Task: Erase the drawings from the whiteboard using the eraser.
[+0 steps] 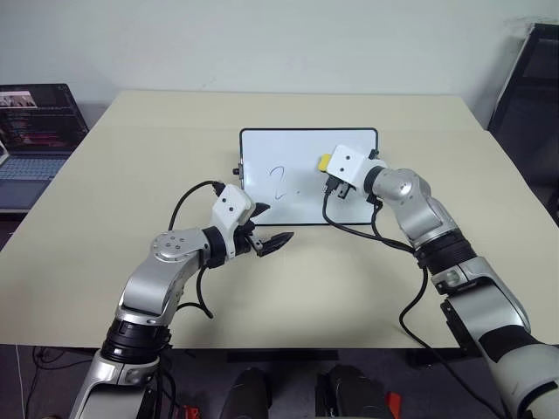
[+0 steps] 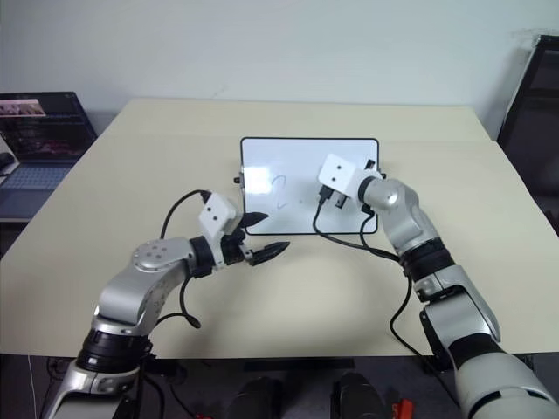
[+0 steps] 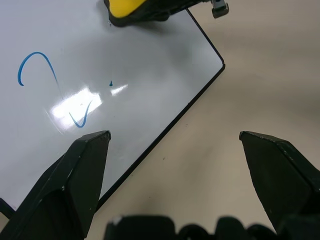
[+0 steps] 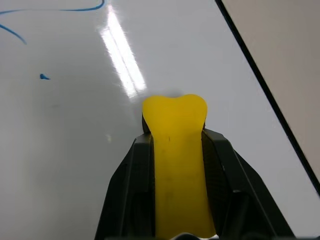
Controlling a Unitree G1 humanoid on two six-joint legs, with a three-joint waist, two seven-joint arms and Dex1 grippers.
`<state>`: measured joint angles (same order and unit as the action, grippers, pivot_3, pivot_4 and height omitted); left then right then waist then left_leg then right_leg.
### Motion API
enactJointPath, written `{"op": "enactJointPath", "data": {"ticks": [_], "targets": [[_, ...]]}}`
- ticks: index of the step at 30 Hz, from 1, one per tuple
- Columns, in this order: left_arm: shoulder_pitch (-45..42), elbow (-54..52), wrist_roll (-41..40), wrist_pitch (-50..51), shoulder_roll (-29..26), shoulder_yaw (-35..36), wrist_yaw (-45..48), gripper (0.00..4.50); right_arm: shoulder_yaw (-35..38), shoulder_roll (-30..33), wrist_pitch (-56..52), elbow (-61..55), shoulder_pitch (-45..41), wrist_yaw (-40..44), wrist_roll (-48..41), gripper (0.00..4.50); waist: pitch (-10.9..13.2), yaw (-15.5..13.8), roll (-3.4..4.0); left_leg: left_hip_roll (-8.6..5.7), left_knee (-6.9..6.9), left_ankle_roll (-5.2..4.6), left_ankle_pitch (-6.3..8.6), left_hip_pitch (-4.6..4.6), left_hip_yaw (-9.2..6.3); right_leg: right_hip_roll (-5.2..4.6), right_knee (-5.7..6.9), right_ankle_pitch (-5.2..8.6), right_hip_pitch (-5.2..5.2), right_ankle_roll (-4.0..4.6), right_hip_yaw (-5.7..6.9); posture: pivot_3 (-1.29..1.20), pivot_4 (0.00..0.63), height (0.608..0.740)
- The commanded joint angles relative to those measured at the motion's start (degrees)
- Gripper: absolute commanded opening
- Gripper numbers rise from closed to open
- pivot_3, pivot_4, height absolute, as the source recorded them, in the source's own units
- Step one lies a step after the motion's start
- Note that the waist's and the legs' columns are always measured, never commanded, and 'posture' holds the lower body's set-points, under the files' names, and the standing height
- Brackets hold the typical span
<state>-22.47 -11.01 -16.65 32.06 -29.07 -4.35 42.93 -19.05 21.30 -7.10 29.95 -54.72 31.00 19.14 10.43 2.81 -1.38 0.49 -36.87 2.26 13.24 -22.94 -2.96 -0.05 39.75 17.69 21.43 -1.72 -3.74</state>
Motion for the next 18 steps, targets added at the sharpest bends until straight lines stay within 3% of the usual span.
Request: {"op": "enactJointPath", "data": {"ticks": [1, 5, 13, 18], "targets": [[-0.80, -2.19, -0.50, -0.37, -0.05, 0.27, -0.14, 4.50, 0.22, 0.45, -0.65, -0.27, 0.08, 2.92, -0.59, 0.96, 0.00, 0.11, 0.00, 0.00, 0.01, 0.00, 0.00, 0.00, 0.01, 0.00, 0.00, 0.00, 0.00, 0.00, 0.00, 0.00, 0.150, 0.740], [-0.72, -2.29, -0.46, -0.37, 0.00, 0.24, -0.23, 4.50, -1.14, 0.44, -1.80, -3.58, 2.36, 8.82, -1.71, 0.96, 0.00, 0.17, 0.00, 0.00, 0.00, 0.00, 0.00, 0.00, -0.01, 0.00, -0.01, 0.00, -0.01, 0.00, 0.01, 0.00, 0.150, 0.740], [-0.52, -2.49, -0.46, -0.22, -0.10, 0.10, -0.16, 4.50, 1.41, -1.21, 1.81, 1.55, -1.56, -1.75, 0.25, 0.96, 0.00, 0.43, 0.01, 0.00, -0.01, 0.00, 0.00, 0.02, 0.00, 0.00, 0.05, 0.00, 0.00, 0.00, 0.00, 0.00, 0.150, 0.740], [-0.42, -2.68, -0.48, -0.09, -0.19, 0.16, -0.16, 4.50, 0.01, -0.42, 1.28, 1.07, -0.58, 1.68, -0.16, 0.96, 0.00, 0.41, 0.00, 0.00, 0.03, 0.00, 0.00, 0.00, 0.00, 0.00, -0.03, 0.00, 0.01, 0.00, -0.01, 0.00, 0.150, 0.740]]}}
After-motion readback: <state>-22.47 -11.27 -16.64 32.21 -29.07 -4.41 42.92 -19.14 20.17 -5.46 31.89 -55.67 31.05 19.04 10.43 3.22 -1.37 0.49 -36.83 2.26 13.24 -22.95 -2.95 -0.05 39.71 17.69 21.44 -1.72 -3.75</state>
